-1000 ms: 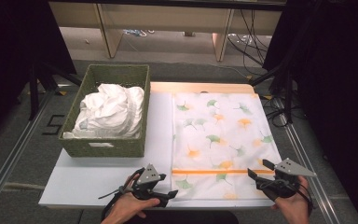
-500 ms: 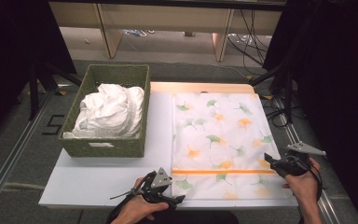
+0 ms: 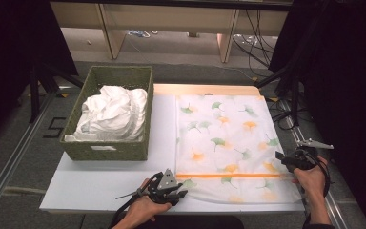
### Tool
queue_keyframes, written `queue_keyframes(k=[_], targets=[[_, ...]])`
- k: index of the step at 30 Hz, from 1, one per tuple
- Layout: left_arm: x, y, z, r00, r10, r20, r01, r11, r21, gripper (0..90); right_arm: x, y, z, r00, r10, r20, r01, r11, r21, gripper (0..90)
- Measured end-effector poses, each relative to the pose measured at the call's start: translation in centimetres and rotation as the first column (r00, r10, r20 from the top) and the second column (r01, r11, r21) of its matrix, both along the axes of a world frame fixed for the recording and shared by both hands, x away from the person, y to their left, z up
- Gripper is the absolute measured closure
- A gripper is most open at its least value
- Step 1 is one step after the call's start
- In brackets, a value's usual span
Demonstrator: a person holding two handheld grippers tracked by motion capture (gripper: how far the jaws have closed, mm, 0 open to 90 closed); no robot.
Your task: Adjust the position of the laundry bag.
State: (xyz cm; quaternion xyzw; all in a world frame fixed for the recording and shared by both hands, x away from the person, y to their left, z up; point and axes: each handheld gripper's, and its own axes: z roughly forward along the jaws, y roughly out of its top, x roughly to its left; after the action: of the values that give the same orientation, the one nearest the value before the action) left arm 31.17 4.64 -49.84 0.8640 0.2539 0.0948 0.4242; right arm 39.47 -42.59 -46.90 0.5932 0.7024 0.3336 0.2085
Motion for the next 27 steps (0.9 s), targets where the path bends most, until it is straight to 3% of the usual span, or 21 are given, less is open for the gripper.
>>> queue_keyframes(k=[1, 3, 4, 5, 7, 8, 9, 10, 11, 13, 14, 15, 16, 17, 20, 21, 22, 25, 26, 27], targets=[[-0.1, -0.1, -0.1, 0.9996, 0.020, -0.021, -0.021, 0.9994, -0.027, 73.4, 0.3, -0.1, -0.4, 0.9994, 0.002, 0.034, -0.002, 1.000, -0.010, 48.6], [-0.1, 0.0, 0.0, 0.9994, 0.014, -0.031, -0.016, 0.9992, -0.036, 78.7, 0.8, -0.4, -0.4, 0.9997, 0.015, 0.018, -0.015, 0.999, -0.037, 52.7], [-0.1, 0.0, 0.0, 0.9997, 0.016, -0.018, -0.017, 0.9994, -0.032, 79.5, 1.4, -0.4, -0.8, 0.9999, 0.014, -0.009, -0.014, 1.000, 0.017, 53.6], [0.0, 0.1, 0.0, 0.9998, 0.010, -0.020, -0.011, 0.9995, -0.030, 80.0, 1.5, -0.2, -0.9, 0.9995, -0.022, -0.023, 0.023, 0.999, 0.033, 57.0], [0.0, 0.1, 0.0, 0.9997, 0.007, -0.025, -0.008, 0.9993, -0.036, 80.9, 1.6, -0.3, -0.9, 0.9991, -0.019, -0.037, 0.020, 0.999, 0.031, 58.9], [0.1, 0.2, 0.0, 0.9999, -0.006, -0.016, 0.005, 0.9996, -0.027, 82.2, 2.0, -0.6, -1.3, 0.9999, 0.016, -0.006, -0.016, 1.000, 0.008, 62.1], [0.0, 0.1, 0.0, 0.9997, 0.004, -0.024, -0.005, 0.9996, -0.028, 83.0, 2.0, -0.4, -1.2, 0.9998, -0.015, -0.014, 0.015, 1.000, 0.016, 66.8], [0.1, 0.2, 0.1, 0.9999, -0.010, -0.014, 0.009, 0.9997, -0.021, 83.4, 2.2, -0.8, -1.2, 0.9996, 0.027, -0.003, -0.027, 0.999, -0.025, 71.4], [0.1, 0.2, 0.1, 0.9995, 0.004, -0.032, -0.004, 0.9998, -0.017, 83.7, 2.3, -0.9, -1.1, 0.9997, 0.024, 0.004, -0.024, 0.999, -0.030, 77.7], [0.1, 0.3, 0.2, 0.9989, 0.004, -0.046, -0.004, 0.9999, -0.012, 84.6, 2.6, -0.9, -1.4, 0.9965, 0.080, 0.024, -0.080, 0.997, -0.005, 89.9], [0.2, 0.3, 0.2, 0.9989, 0.006, -0.046, -0.006, 0.9999, -0.011, 84.7, 2.4, -0.4, -1.3, 0.9992, 0.039, 0.003, -0.039, 0.999, 0.015, 90.0], [0.2, 0.3, 0.2, 0.9989, 0.006, -0.046, -0.006, 0.9999, -0.011, 84.7, 2.4, -0.4, -1.3, 0.9992, 0.039, 0.003, -0.039, 0.999, 0.015, 90.0], [0.1, 0.4, 0.3, 0.9990, 0.008, -0.043, -0.008, 1.0000, -0.006, 84.7, 2.6, -0.5, -1.5, 0.9970, 0.061, 0.046, -0.061, 0.998, -0.012, 90.0], [0.1, 0.4, 0.4, 0.9987, 0.014, -0.049, -0.014, 0.9998, -0.010, 84.7, 2.6, -0.4, -1.1, 0.9959, 0.088, 0.018, -0.088, 0.996, -0.005, 90.0], [0.2, 0.6, 0.5, 0.9988, 0.025, -0.042, -0.025, 0.9997, -0.006, 84.7, 2.8, 0.2, -0.7, 0.9950, 0.092, 0.039, -0.091, 0.996, -0.019, 90.0], [0.1, 0.6, 0.5, 0.9986, 0.030, -0.044, -0.031, 0.9992, -0.023, 84.8, 2.8, 0.3, -0.5, 0.9945, 0.097, 0.041, -0.095, 0.995, -0.044, 90.0], [0.2, 1.0, 0.6, 0.9991, 0.020, -0.038, -0.020, 0.9998, -0.007, 84.9, 3.0, 0.8, -0.6, 0.9918, 0.117, 0.051, -0.115, 0.992, -0.043, 90.0], [0.1, 1.2, 0.7, 0.9987, 0.030, -0.041, -0.032, 0.9991, -0.029, 85.1, 3.2, 1.1, -0.6, 0.9905, 0.130, 0.045, -0.128, 0.991, -0.041, 90.0], [0.1, 1.5, 0.8, 0.9987, 0.037, -0.035, -0.038, 0.9991, -0.021, 85.1, 3.3, 1.4, -0.4, 0.9912, 0.127, 0.037, -0.124, 0.990, -0.067, 90.0], [0.2, 1.8, 0.9, 0.9988, 0.040, -0.029, -0.040, 0.9990, -0.017, 85.2, 3.4, 1.6, -0.5, 0.9892, 0.142, 0.036, -0.140, 0.989, -0.050, 90.0]])
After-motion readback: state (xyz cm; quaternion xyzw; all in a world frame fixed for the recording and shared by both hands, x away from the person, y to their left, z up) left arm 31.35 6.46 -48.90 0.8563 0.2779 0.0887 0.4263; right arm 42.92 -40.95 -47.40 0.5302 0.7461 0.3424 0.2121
